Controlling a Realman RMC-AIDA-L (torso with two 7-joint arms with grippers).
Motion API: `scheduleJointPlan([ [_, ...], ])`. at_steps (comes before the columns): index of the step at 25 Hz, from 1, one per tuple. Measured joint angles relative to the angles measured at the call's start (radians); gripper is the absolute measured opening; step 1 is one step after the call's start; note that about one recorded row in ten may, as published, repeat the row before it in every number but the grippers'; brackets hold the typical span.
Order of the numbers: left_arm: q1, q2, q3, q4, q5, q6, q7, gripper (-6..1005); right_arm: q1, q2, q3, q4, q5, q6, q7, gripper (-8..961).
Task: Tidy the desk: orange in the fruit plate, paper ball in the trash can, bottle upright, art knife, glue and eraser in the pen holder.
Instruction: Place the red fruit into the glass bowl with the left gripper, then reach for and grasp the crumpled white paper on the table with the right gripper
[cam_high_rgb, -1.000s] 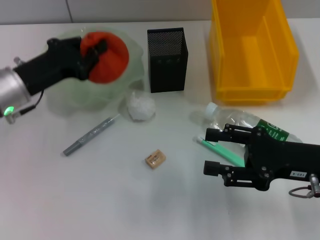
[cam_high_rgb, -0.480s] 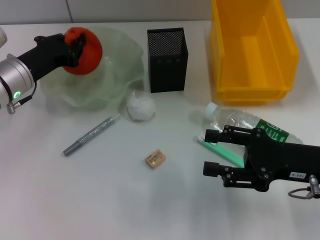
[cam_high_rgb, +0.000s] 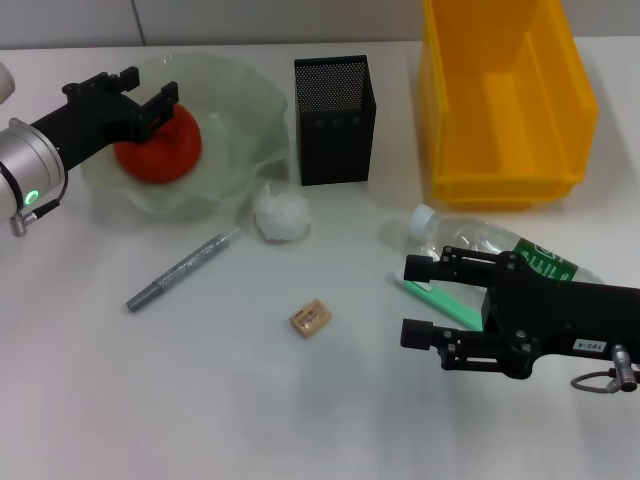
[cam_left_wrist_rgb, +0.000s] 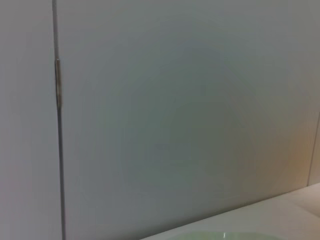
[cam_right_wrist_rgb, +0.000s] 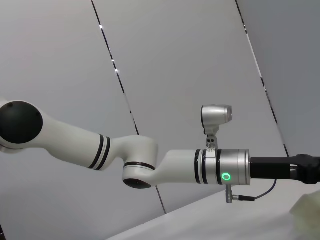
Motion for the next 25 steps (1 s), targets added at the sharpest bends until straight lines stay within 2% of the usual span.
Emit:
scheduleJointPlan([
  [4,0.006,0.000,0.000,0.000,0.000,0.040,-0.001,677,0.000,0.000,0.000,0.000,0.000,0.002,0.000,739],
  [5,0.017,0.002,0.000,0.005,0.000,0.118,-0.008,738,0.000,0.000,0.000,0.000,0.001,0.008,0.000,739],
  [7,0.024,0.004,0.000,0.010,0.001,0.169,-0.008,740,0.000,0.000,0.000,0.000,0.012,0.026,0.000,739],
  [9,0.051,0.006,0.007,0.034,0.006,0.340,-0.005,742,0.000,0.001,-0.001,0.001,0.017,0.035,0.000,739],
  [10,0.084,0.006,0.024,0.060,0.008,0.528,-0.004,743,0.002,0.001,-0.001,0.009,0.025,0.055,0.000,739],
  [11,0.084,0.006,0.024,0.060,0.008,0.528,-0.004,744,0.002,0.001,-0.001,0.009,0.025,0.055,0.000,739],
  [15,0.146,0.012,0.073,0.095,0.025,0.806,-0.010,749,0.016,0.002,0.000,0.029,0.039,0.101,0.000,738],
  [17,0.146,0.012,0.073,0.095,0.025,0.806,-0.010,751,0.020,0.002,0.000,0.029,0.039,0.108,0.000,738],
  [18,0.177,0.013,0.115,0.125,0.043,0.895,-0.010,752,0.028,0.002,-0.001,0.030,0.039,0.117,0.000,738],
  [19,0.177,0.013,0.115,0.125,0.043,0.895,-0.010,752,0.038,0.001,-0.003,0.030,0.040,0.127,0.000,738],
  [20,0.249,0.013,0.213,0.183,0.087,0.963,-0.040,752,0.060,0.002,-0.008,0.031,0.040,0.146,0.012,738],
  [21,0.249,0.013,0.213,0.183,0.087,0.963,-0.040,752,0.060,0.002,-0.008,0.031,0.040,0.146,0.012,738],
  [25,0.284,0.013,0.226,0.170,0.107,0.968,-0.056,752,0.136,-0.002,-0.016,-0.012,0.031,0.202,0.133,738],
])
